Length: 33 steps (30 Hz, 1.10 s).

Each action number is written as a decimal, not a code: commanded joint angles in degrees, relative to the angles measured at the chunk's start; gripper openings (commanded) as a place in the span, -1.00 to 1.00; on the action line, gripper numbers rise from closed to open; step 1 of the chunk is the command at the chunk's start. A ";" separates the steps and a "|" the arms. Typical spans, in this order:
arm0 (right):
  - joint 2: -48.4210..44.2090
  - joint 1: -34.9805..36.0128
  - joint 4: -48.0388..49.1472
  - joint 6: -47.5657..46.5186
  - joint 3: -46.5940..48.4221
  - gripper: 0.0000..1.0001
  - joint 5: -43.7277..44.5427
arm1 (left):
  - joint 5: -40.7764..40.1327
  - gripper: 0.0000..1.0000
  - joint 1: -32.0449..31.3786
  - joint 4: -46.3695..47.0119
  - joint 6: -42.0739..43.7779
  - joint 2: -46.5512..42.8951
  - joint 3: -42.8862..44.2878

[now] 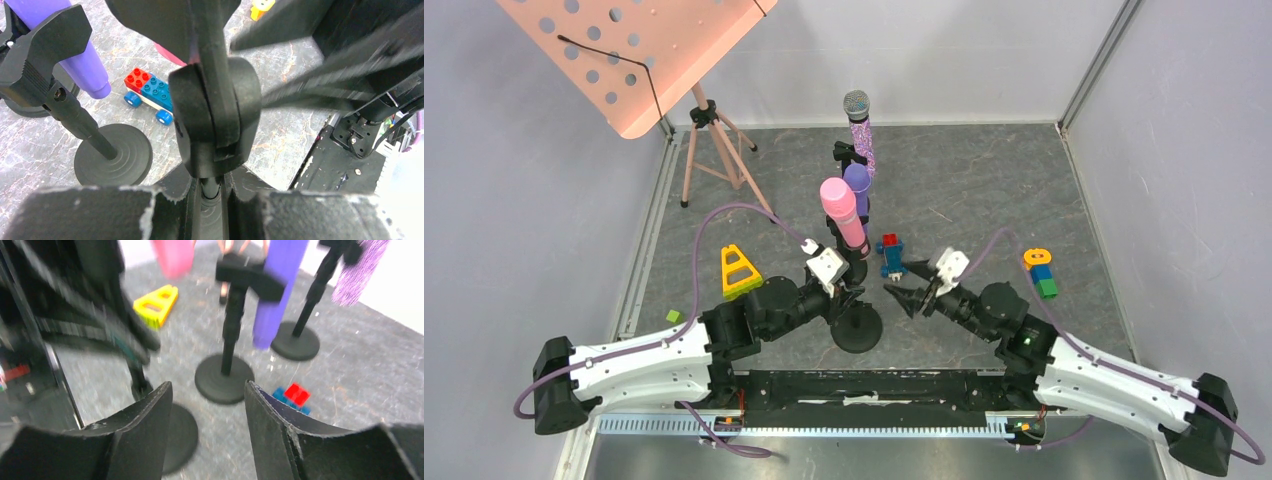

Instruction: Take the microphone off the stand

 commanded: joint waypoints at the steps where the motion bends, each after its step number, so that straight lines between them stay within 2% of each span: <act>1: -1.30 -0.03 -6.69 9.05 13.73 0.22 4.25 | 2.16 -0.93 -0.37 4.99 -1.73 -1.09 -1.68; 8: 6.01 -0.05 -14.75 9.56 30.00 0.26 -2.89 | 2.99 -0.77 -0.35 5.11 -1.93 -1.43 -2.19; 10: 8.38 -0.02 -16.44 9.19 33.18 0.28 -3.06 | 3.42 -0.76 -0.33 5.11 -1.93 -1.47 -2.02; 14: 12.51 0.06 -17.84 7.76 36.79 0.30 -5.15 | 3.57 -0.61 -0.34 4.37 -1.93 -1.51 -1.43; 27: 18.28 0.76 -17.13 2.95 39.16 0.34 -2.16 | 4.36 -0.51 -0.36 3.14 -0.97 -1.78 -1.10; 30: 17.94 0.90 -15.48 2.96 38.86 0.37 -1.28 | 4.53 -0.38 -0.33 2.33 -0.58 -1.69 -0.74; 33: 17.71 0.94 -12.93 2.50 37.67 0.38 -1.09 | 4.80 -0.33 -0.36 1.95 -0.30 -1.60 -0.39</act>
